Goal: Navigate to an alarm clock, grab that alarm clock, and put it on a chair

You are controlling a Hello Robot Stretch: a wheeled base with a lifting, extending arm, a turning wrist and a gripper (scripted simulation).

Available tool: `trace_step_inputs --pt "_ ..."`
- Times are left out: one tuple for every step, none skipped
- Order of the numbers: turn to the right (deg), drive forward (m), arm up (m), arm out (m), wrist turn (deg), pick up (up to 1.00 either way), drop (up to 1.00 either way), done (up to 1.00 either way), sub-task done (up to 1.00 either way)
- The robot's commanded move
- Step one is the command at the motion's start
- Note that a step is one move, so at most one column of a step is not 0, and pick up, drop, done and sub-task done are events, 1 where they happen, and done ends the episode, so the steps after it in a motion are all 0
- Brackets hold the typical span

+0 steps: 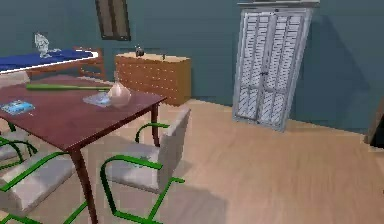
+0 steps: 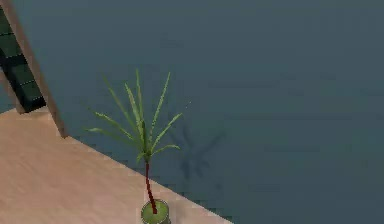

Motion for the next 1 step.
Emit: trace_step_inputs --pt "-45.0 0.0 0.0 0.0 0.0 0.0 0.0 0.0 0.0"
